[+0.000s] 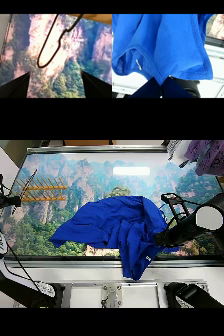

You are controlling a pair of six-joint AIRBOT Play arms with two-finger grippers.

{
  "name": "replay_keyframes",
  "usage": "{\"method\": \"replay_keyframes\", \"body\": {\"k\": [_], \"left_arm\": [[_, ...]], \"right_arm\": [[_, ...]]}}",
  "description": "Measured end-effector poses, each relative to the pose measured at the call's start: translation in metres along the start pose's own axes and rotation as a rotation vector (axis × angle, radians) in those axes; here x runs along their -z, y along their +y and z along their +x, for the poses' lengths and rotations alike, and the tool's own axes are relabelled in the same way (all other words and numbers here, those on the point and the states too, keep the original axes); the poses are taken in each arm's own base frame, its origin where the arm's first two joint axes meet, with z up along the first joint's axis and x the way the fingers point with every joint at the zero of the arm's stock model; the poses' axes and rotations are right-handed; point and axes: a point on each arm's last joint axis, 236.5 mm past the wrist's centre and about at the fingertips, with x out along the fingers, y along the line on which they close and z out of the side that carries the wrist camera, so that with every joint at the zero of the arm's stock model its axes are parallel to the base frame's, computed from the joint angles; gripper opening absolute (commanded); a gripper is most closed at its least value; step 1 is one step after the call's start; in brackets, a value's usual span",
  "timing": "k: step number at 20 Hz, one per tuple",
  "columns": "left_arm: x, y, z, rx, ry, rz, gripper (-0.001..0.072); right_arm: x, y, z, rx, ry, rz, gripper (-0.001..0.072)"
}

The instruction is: Fold the clothes and pants, and hang the long-sleeved shirts on hangers.

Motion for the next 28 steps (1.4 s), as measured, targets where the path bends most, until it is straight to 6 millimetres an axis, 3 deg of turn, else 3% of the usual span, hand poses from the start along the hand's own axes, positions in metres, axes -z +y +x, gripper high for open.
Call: {"method": "replay_keyframes", "body": {"k": [4, 10, 15, 20, 21, 23, 24, 26, 27, 28], "left_arm": [[-0.003, 0.008, 0.038, -0.032, 0.059, 0.109, 0.0694], [-0.009, 0.008, 0.078, -0.049, 0.051, 0.179, 0.0693], [-0.008, 0.002, 0.104, -0.049, 0.031, 0.219, 0.0694], [-0.01, 0.001, 0.115, -0.054, 0.01, 0.229, 0.0692], [-0.01, 0.001, 0.116, -0.054, 0.008, 0.231, 0.0665], [-0.009, -0.001, 0.118, -0.05, 0.005, 0.231, 0.042], [-0.009, -0.002, 0.119, -0.048, 0.006, 0.232, 0.0342], [-0.006, -0.003, 0.12, -0.046, 0.016, 0.234, 0.0078], [-0.005, -0.003, 0.121, -0.047, 0.02, 0.241, 0.0011], [-0.005, -0.005, 0.121, -0.043, 0.021, 0.238, 0.0011]], "right_arm": [[0.0, 0.0, 0.0, -0.002, 0.001, 0.0, 0.0012], [0.0, 0.001, 0.0, -0.003, 0.002, -0.001, 0.0012], [0.0, 0.001, 0.0, -0.003, 0.002, -0.001, 0.0012], [0.0, 0.001, 0.0, -0.004, 0.002, -0.001, 0.0012], [0.0, 0.001, 0.0, -0.004, 0.002, -0.001, 0.0012], [0.0, 0.001, 0.0, -0.004, 0.002, -0.001, 0.0012], [0.0, 0.001, 0.0, -0.004, 0.002, -0.001, 0.0012], [0.0, 0.001, 0.0, -0.004, 0.002, -0.001, 0.0012], [0.0, 0.001, 0.0, -0.004, 0.002, -0.001, 0.0012], [0.0, 0.001, 0.0, -0.004, 0.002, -0.001, 0.0012]]}}
